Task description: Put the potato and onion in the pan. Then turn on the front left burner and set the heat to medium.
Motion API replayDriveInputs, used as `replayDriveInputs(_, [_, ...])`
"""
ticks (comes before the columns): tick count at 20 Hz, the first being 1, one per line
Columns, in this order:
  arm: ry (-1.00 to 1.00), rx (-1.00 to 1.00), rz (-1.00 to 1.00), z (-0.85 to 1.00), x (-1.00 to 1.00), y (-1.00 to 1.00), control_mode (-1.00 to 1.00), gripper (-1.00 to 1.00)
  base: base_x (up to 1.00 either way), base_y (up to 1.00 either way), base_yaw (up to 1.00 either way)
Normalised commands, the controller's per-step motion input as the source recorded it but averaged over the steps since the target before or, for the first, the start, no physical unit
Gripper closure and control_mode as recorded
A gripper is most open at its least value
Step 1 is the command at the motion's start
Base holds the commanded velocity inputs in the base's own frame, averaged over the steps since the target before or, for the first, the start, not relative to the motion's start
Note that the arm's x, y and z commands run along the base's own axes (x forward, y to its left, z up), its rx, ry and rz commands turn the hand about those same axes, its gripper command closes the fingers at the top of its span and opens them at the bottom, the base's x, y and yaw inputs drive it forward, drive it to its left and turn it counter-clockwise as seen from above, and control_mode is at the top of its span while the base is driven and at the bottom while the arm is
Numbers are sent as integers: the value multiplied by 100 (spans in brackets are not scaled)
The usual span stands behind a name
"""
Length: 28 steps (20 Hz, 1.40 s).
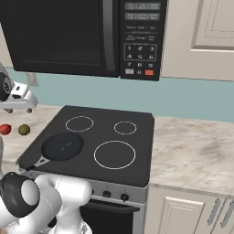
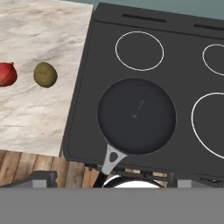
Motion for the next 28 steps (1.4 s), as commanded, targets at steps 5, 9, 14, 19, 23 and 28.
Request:
replayDriveInputs(5, [1, 0, 0, 0, 19, 1, -100, -100, 0, 0, 0])
replayDriveInputs(9, [0, 0, 0, 0, 23, 0, -100, -100, 0, 0, 0])
replayDriveInputs(14, [2, 0, 0, 0, 37, 0, -100, -100, 0, 0, 0])
replayDriveInputs(19, [10, -1, -2, -1, 27, 0, -100, -100, 0, 0, 0])
replayDriveInputs(23, [21, 0, -2, -7, 5, 9, -100, -100, 0, 0, 0])
replayDriveInputs(28, [19, 3, 0, -26, 0, 14, -100, -100, 0, 0, 0])
